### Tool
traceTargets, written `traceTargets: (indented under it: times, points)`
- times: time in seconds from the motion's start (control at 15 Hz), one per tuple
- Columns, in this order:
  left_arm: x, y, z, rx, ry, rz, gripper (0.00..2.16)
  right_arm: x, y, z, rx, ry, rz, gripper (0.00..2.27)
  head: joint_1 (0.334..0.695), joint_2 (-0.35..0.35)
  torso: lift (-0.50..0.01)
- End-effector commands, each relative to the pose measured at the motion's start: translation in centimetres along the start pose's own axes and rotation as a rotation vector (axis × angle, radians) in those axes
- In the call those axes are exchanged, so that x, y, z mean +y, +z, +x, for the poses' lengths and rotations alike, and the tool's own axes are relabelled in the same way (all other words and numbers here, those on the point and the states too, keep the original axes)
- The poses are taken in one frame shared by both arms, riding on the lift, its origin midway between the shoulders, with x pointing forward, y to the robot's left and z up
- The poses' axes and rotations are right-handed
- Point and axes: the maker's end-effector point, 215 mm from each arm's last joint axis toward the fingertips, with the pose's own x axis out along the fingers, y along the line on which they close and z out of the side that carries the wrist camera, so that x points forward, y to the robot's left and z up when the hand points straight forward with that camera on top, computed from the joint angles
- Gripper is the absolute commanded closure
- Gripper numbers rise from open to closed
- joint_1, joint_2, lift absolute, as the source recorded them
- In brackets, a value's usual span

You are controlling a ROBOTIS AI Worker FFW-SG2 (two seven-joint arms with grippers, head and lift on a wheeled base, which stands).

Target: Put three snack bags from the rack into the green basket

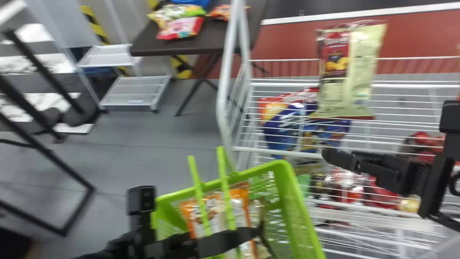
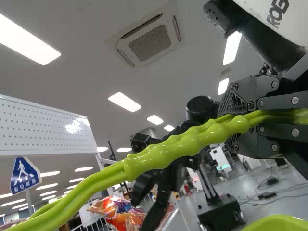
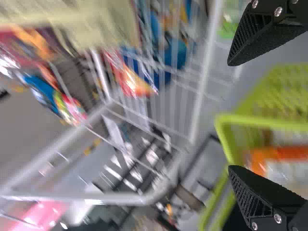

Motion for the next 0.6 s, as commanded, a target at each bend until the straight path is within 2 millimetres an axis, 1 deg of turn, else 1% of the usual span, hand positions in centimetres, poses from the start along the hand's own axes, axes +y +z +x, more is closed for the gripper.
traceTargets:
  times: [0.0, 0.13, 0.27, 0.33, 0.47, 0.53]
  points:
    - [0.0, 0.0, 0.0, -0.001, 0.0, -0.001, 2.15, -5.7, 4.1, -2.9, -0.098, -0.137, -0.039, 0.04, 0.695, 0.05, 0.0]
    - [0.1, 0.0, -0.1, 0.001, 0.004, -0.001, 2.15, -9.7, 6.4, -5.5, -0.15, -0.236, -0.06, 0.04, 0.695, -0.037, 0.0]
    - [0.1, -0.1, 0.0, 0.002, 0.003, -0.001, 2.15, -13.8, 9.3, -8.4, -0.205, -0.359, -0.099, 0.04, 0.695, -0.11, 0.0]
    - [0.1, -0.1, 0.0, 0.003, 0.004, -0.004, 2.15, -15.8, 10.4, -9.5, -0.22, -0.423, -0.11, 0.04, 0.695, -0.179, 0.0]
    - [0.1, -0.1, 0.0, 0.002, 0.003, -0.001, 2.15, -19.0, 12.2, -11.0, -0.249, -0.53, -0.148, 0.04, 0.695, -0.235, 0.0]
    - [0.1, -0.1, 0.0, 0.003, 0.003, -0.006, 2.15, -20.7, 13.0, -11.3, -0.257, -0.573, -0.157, 0.04, 0.695, -0.264, 0.0]
